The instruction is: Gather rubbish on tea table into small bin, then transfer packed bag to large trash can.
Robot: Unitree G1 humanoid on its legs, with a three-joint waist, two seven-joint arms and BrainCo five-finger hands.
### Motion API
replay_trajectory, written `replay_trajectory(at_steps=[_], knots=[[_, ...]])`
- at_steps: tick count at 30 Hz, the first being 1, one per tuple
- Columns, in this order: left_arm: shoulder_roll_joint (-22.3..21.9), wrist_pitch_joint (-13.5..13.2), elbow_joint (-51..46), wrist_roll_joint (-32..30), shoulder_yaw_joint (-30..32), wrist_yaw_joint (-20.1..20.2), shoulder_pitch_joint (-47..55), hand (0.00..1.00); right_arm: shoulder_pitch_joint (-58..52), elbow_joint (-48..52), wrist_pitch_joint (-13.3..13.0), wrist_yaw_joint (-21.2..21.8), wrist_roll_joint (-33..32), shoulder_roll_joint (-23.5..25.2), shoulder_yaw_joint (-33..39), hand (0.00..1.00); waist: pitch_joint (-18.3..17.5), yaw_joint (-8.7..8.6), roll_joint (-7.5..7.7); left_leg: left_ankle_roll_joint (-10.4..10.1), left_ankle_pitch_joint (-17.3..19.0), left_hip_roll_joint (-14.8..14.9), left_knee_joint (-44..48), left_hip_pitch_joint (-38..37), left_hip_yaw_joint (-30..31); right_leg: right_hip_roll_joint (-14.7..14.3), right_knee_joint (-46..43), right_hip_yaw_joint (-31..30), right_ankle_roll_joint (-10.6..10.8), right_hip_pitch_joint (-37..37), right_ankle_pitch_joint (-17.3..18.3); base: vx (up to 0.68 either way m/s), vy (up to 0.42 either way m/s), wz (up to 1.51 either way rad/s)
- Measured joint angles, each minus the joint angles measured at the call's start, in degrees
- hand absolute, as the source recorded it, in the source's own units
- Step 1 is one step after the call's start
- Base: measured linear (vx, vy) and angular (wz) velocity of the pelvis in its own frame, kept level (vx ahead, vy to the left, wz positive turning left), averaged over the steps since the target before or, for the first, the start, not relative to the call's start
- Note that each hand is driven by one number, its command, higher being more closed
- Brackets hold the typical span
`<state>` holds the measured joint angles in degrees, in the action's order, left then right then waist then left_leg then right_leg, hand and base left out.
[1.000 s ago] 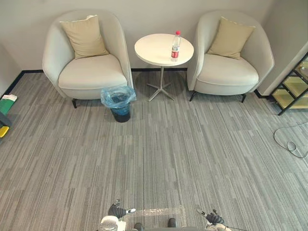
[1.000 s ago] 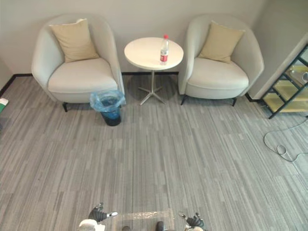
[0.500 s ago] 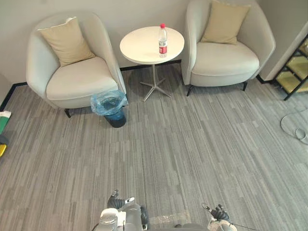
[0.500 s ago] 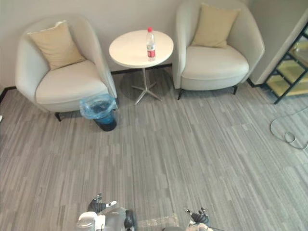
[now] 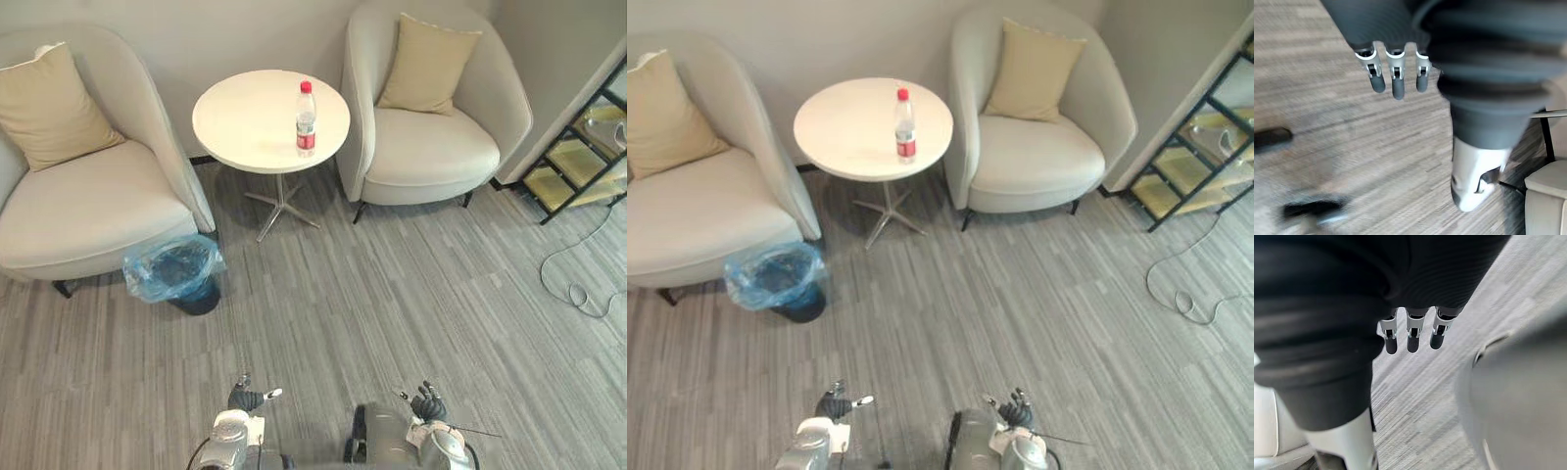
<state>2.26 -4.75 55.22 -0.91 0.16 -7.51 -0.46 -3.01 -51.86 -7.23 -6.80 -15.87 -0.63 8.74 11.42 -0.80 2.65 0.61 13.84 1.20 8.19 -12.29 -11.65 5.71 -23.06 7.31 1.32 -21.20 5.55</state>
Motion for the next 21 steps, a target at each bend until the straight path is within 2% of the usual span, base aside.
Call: replay_trajectory(at_steps=[1, 2, 3, 4, 5, 6, 7, 9, 10, 11, 12, 13, 14, 15, 16, 17, 18, 19, 21], knots=[[-0.8, 0.1, 1.7, 0.0, 0.5, 0.0, 0.0, 0.00, 0.5, -1.4, 0.0, 0.1, -0.1, -1.0, 0.0, 0.00, 0.1, -0.10, -1.13, -3.3, 2.1, 1.7, 0.3, -2.2, 3.0, -1.4, -1.3, -0.8, -1.9, -0.1, -3.3, 0.61, -0.262, 0.42], [-1.5, 0.1, 2.0, 0.0, 0.7, 0.1, 0.1, 0.00, 1.2, -2.0, 0.2, 0.0, -0.1, -2.0, 0.0, 0.00, 0.0, 0.26, -2.70, -3.5, 2.2, 3.0, 0.6, -2.3, 3.4, -1.9, -2.4, -0.1, -2.4, -0.1, -2.6, 0.61, -0.277, 0.42], [-2.6, 0.1, 2.1, -0.1, 1.2, 0.0, 0.3, 0.00, 1.3, -1.7, 0.2, 0.0, -0.3, -2.7, 0.1, 0.00, -0.3, -0.13, -3.98, -4.8, 1.5, 4.0, 3.9, -1.1, 4.5, -2.0, -2.9, 1.5, -3.0, 0.7, 0.8, 0.58, -0.260, 0.38], [-3.5, 0.1, 2.1, -0.1, 2.1, 0.0, 0.1, 0.00, 1.2, -1.3, 0.2, 0.0, -0.4, -2.7, 0.2, 0.00, 0.0, -0.20, -5.00, -6.1, 0.6, 5.4, 11.1, 1.7, 4.4, -2.2, -2.8, 3.0, -3.6, 2.4, 2.4, 0.48, -0.249, 0.51], [-3.9, 0.1, 2.1, -0.1, 2.8, 0.0, 0.1, 0.00, 1.1, -1.0, 0.1, 0.1, -0.5, -2.7, 0.1, 0.00, 0.1, -0.29, -5.15, -6.7, -0.3, 6.1, 16.0, 3.8, 4.3, -2.2, -2.3, 3.7, -3.8, 3.8, 3.1, 0.46, -0.259, 0.51], [-4.4, 0.1, 1.5, -0.1, 3.4, 0.1, 0.4, 0.00, 0.5, -0.7, 0.1, 0.0, -0.6, -2.5, -0.1, 0.00, 0.4, -0.15, -5.02, -6.9, -3.8, 8.7, 29.0, 9.0, 4.4, -2.5, -0.3, 4.6, -4.4, 8.0, 4.5, 0.43, -0.221, 0.43], [-4.5, 0.0, -0.1, -0.2, 3.4, 0.1, 0.9, 0.00, 0.4, -0.4, 0.0, -0.1, -1.5, -1.7, -0.1, 0.00, 1.0, 0.23, -4.60, -6.8, -1.8, 11.5, 40.5, 13.3, 2.7, -3.2, 2.4, 5.4, -5.0, 13.7, 5.7, 0.40, -0.195, 0.35], [-4.4, -0.1, -1.8, -0.2, 3.2, 0.1, 1.0, 0.00, 0.4, -0.1, -0.1, 0.0, -2.5, -0.5, -0.4, 0.00, 1.4, 0.95, -3.34, -6.4, 0.2, 12.7, 44.6, 17.5, 0.7, -3.1, 4.4, 6.2, -5.3, 18.0, 7.1, 0.32, -0.139, 0.24], [-4.6, -0.2, -3.1, -0.2, 2.7, 0.2, 1.2, 0.00, 0.4, 0.0, -0.1, -0.1, -2.8, 0.4, -0.4, 0.00, 1.3, 1.09, -2.76, -5.6, 1.4, 12.7, 41.3, 22.5, -1.5, -3.1, 6.9, 7.2, -5.2, 21.5, 8.5, 0.29, -0.110, 0.26], [-4.7, -0.3, -3.3, -0.2, 2.7, 0.2, 1.2, 0.00, 0.4, 0.1, -0.1, -0.1, -2.8, 0.5, -0.4, 0.00, 1.2, 1.15, -2.76, -5.4, 1.6, 12.5, 39.0, 23.5, -2.2, -3.0, 7.5, 7.3, -4.8, 22.2, 8.6, 0.28, -0.054, 0.24], [-4.8, -0.6, -3.5, -0.2, 2.6, 0.2, 1.1, 0.00, 0.7, 0.0, -0.1, -0.1, -2.8, 0.6, -0.3, 0.00, 1.2, 1.17, -2.81, -5.2, 1.6, 11.2, 32.6, 24.9, -2.9, -2.8, 8.5, 7.6, -4.0, 23.4, 8.7, 0.43, 0.022, 0.08], [-4.8, -1.1, -3.6, -0.1, 2.2, 0.2, 1.0, 0.00, 1.1, -0.7, -0.1, -0.2, -2.8, 0.5, -0.3, 0.00, 1.1, 1.49, -3.06, -4.8, -0.9, 7.9, 18.3, 26.5, -2.9, -2.3, 10.2, 7.6, -3.0, 25.6, 9.3, 0.37, 0.031, 0.04], [-4.8, -1.1, -3.6, -0.1, 2.2, 0.2, 0.9, 0.00, 1.1, -0.9, 0.0, -0.3, -2.8, 0.5, -0.3, 0.00, 1.1, 1.60, -3.06, -4.8, -2.2, 7.1, 14.8, 26.6, -2.9, -2.1, 10.6, 7.5, -2.7, 26.4, 9.4, 0.42, 0.079, -0.07], [-4.8, -1.2, -3.6, -0.1, 2.1, 0.1, 0.9, 0.00, 1.0, -1.4, 0.0, -0.6, -2.7, 0.5, -0.1, 0.00, 1.1, 1.96, -3.06, -4.9, -7.7, 4.8, 6.4, 26.5, -2.2, -1.7, 12.3, 7.0, -1.3, 28.5, 9.9, 0.36, 0.105, -0.25], [-4.7, -1.2, -3.5, -0.1, 2.0, 0.1, 0.8, 0.00, 0.9, -1.8, 0.0, -0.7, -2.7, 0.5, -0.1, 0.00, 1.1, 2.75, -2.96, -5.2, -11.9, 4.1, 4.4, 25.9, -1.9, -1.6, 13.4, 5.9, -0.5, 29.5, 10.0, 0.57, 0.167, -0.50], [-3.8, -1.2, -2.6, -0.1, 1.2, 0.1, 0.3, 0.00, 1.0, -3.1, 0.0, -0.7, -2.7, 0.3, -0.1, 0.00, 0.4, 3.33, -2.23, -2.2, -15.4, 2.5, 3.1, 24.8, -2.0, -0.8, 15.4, 3.8, 0.7, 31.0, 9.7, 0.51, 0.155, -0.44], [-3.3, -1.1, -2.2, -0.1, 0.9, 0.2, 0.0, 0.00, 1.3, -3.4, 0.2, -0.7, -2.6, 0.6, -0.1, 0.00, 0.1, 3.31, -1.79, -1.6, -15.4, 1.8, 3.0, 24.3, -2.2, 0.0, 15.9, 3.4, 1.4, 31.2, 9.3, 0.51, 0.162, -0.26], [-2.9, -1.0, -1.4, -0.1, 0.5, 0.3, -0.4, 0.00, 1.6, -3.4, 0.3, -0.5, -2.2, 0.9, -0.1, 0.00, 0.0, 2.90, -0.64, -0.1, -14.4, 1.4, 4.1, 24.3, -3.3, 1.2, 15.6, 1.6, 2.7, 31.1, 8.2, 0.39, 0.135, -0.05], [-1.7, -1.0, -1.1, -0.1, 0.2, 0.3, -0.7, 0.00, 1.9, -3.6, 0.5, -0.3, -2.0, 1.0, -0.1, 0.00, -0.3, 3.17, 0.18, 0.7, -12.5, 1.3, 5.9, 23.2, -4.9, 1.7, 11.4, -1.9, 3.7, 30.0, 6.8, 0.42, 0.165, -0.25]])
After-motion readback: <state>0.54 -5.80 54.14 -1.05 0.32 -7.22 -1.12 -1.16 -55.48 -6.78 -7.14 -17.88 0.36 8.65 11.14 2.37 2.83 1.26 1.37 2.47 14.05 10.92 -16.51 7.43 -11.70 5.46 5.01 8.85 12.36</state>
